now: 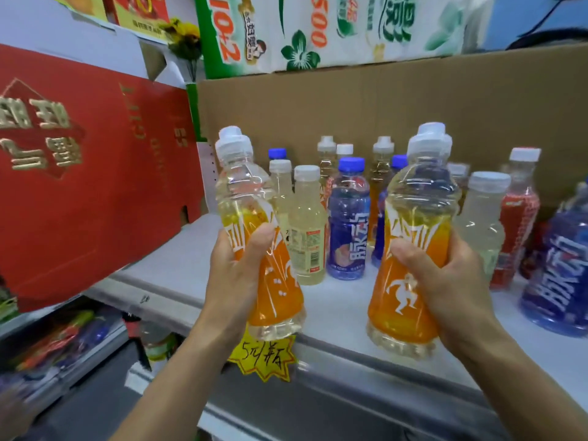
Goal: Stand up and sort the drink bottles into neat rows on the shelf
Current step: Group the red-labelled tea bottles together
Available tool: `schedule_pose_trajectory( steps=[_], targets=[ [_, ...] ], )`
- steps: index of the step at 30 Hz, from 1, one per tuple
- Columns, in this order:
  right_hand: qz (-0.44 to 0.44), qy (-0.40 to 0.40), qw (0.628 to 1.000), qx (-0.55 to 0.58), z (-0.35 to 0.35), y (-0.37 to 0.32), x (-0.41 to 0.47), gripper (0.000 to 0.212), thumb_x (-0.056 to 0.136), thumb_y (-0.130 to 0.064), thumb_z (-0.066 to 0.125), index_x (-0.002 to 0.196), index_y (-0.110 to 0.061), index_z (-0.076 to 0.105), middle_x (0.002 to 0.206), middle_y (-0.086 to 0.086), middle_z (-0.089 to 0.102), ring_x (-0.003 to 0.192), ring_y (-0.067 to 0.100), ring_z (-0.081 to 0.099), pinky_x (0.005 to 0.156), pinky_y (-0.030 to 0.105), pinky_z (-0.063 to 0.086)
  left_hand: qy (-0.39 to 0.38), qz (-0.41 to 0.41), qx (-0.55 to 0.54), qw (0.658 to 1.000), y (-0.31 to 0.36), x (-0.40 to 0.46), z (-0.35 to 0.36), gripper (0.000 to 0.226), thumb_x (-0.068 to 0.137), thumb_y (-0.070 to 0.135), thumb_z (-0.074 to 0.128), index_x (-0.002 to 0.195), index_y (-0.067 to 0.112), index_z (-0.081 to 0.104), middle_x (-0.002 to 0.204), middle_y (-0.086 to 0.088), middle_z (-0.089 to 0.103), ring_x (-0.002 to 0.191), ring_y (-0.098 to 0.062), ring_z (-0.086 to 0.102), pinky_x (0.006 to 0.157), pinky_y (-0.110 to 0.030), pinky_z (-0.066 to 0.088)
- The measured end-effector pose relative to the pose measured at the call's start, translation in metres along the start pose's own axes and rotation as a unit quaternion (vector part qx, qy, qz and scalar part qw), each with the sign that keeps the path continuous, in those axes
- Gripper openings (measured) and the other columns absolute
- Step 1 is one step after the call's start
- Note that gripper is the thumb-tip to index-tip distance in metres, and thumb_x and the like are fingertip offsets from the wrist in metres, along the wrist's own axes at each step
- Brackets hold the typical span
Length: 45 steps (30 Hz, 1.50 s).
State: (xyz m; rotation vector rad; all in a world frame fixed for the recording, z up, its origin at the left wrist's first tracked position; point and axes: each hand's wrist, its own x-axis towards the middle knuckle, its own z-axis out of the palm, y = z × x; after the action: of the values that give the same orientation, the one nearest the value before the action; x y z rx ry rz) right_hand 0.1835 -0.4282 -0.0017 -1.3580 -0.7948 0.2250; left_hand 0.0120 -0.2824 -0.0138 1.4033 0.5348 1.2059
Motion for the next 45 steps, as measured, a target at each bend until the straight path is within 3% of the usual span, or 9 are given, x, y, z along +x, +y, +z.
schedule_pose_trajectory(
  steps=[4, 12, 17, 21, 26, 32, 36, 40, 45],
  targets=[
    [-0.028, 0.035, 0.998, -0.033, 0.024, 0.007, 0.003, 0.057, 0.078, -0.033, 0.072, 0.128, -0.033, 0.044, 0.11, -0.011, 0.062, 0.094, 0.01, 0.063, 0.077, 0.036, 0.053, 0.016, 0.03, 0.045, 0.998, -0.009, 0.029, -0.026, 0.054, 0.079, 0.05, 0.066, 0.119, 0.016, 0.056, 0.088, 0.002, 0.069, 0.077, -0.015, 0.07, 0.064, -0.037, 0.058],
    [-0.063, 0.013, 0.997, -0.04, 0.1, 0.018, -0.002, 0.058, 0.076, -0.021, 0.078, 0.121, -0.032, 0.043, 0.104, -0.014, 0.062, 0.088, -0.002, 0.065, 0.068, 0.017, 0.051, 0.013, 0.06, 0.129, 0.99, -0.024, 0.082, -0.097, 0.031, 0.093, 0.031, 0.063, 0.118, 0.029, 0.045, 0.101, 0.01, 0.062, 0.083, 0.002, 0.065, 0.069, -0.023, 0.051],
    [-0.054, -0.037, 0.997, -0.048, 0.16, 0.024, 0.004, 0.076, 0.074, -0.027, 0.081, 0.132, -0.038, 0.034, 0.113, -0.024, 0.057, 0.094, -0.016, 0.059, 0.069, 0.008, 0.05, 0.014, 0.022, 0.162, 0.986, -0.035, 0.126, -0.128, 0.053, 0.092, 0.032, 0.066, 0.134, 0.027, 0.033, 0.117, 0.006, 0.055, 0.106, -0.015, 0.057, 0.089, -0.036, 0.045],
    [-0.034, -0.061, 0.996, -0.048, 0.201, 0.029, 0.013, 0.085, 0.074, -0.025, 0.082, 0.137, -0.04, 0.027, 0.119, -0.023, 0.054, 0.101, -0.009, 0.059, 0.083, 0.013, 0.046, 0.003, 0.027, 0.184, 0.983, -0.043, 0.157, -0.142, 0.052, 0.091, 0.029, 0.067, 0.126, 0.03, 0.029, 0.12, 0.002, 0.051, 0.108, -0.017, 0.053, 0.091, -0.036, 0.041],
    [-0.003, -0.083, 0.994, -0.066, 0.246, 0.033, 0.04, 0.085, 0.076, -0.027, 0.082, 0.135, -0.039, 0.022, 0.123, -0.014, 0.052, 0.11, 0.007, 0.056, 0.091, 0.029, 0.041, -0.019, 0.026, 0.203, 0.979, -0.056, 0.191, -0.155, 0.067, 0.092, 0.031, 0.066, 0.144, 0.02, 0.024, 0.125, 0.001, 0.047, 0.113, -0.016, 0.049, 0.094, -0.035, 0.038],
    [0.018, -0.088, 0.994, -0.06, 0.285, 0.037, 0.056, 0.086, 0.082, -0.025, 0.077, 0.143, -0.028, 0.016, 0.137, -0.006, 0.041, 0.129, 0.019, 0.045, 0.096, 0.035, 0.037, -0.034, 0.015, 0.2, 0.979, -0.064, 0.21, -0.16, 0.064, 0.09, 0.04, 0.068, 0.138, 0.029, 0.027, 0.131, -0.001, 0.051, 0.119, -0.02, 0.052, 0.1, -0.04, 0.041],
    [0.015, -0.086, 0.995, -0.041, 0.303, 0.041, 0.059, 0.088, 0.08, -0.026, 0.078, 0.14, -0.033, 0.014, 0.143, -0.002, 0.04, 0.133, 0.021, 0.042, 0.106, 0.041, 0.036, -0.049, -0.007, 0.153, 0.987, -0.063, 0.208, -0.164, 0.08, 0.074, 0.073, 0.064, 0.136, 0.037, 0.03, 0.137, 0.003, 0.051, 0.125, -0.021, 0.053, 0.107, -0.052, 0.042],
    [0.004, -0.116, 0.993, -0.026, 0.313, 0.042, 0.059, 0.083, 0.087, -0.021, 0.071, 0.143, -0.03, 0.01, 0.147, -0.002, 0.035, 0.137, 0.018, 0.036, 0.109, 0.036, 0.03, -0.032, -0.02, 0.076, 0.996, -0.054, 0.186, -0.156, 0.09, 0.08, 0.079, 0.038, 0.154, 0.03, 0.017, 0.151, 0.003, 0.039, 0.134, -0.02, 0.044, 0.11, -0.048, 0.037],
    [-0.013, -0.179, 0.977, -0.119, 0.284, 0.045, 0.052, 0.084, 0.092, -0.018, 0.063, 0.149, -0.038, 0.004, 0.154, -0.005, 0.025, 0.143, 0.016, 0.027, 0.117, 0.048, 0.027, 0.01, 0.011, 0.143, 0.99, -0.055, 0.159, -0.153, 0.093, 0.075, 0.088, 0.041, 0.151, 0.04, 0.019, 0.155, 0.008, 0.028, 0.14, -0.017, 0.036, 0.113, -0.048, 0.034]
  ],
)
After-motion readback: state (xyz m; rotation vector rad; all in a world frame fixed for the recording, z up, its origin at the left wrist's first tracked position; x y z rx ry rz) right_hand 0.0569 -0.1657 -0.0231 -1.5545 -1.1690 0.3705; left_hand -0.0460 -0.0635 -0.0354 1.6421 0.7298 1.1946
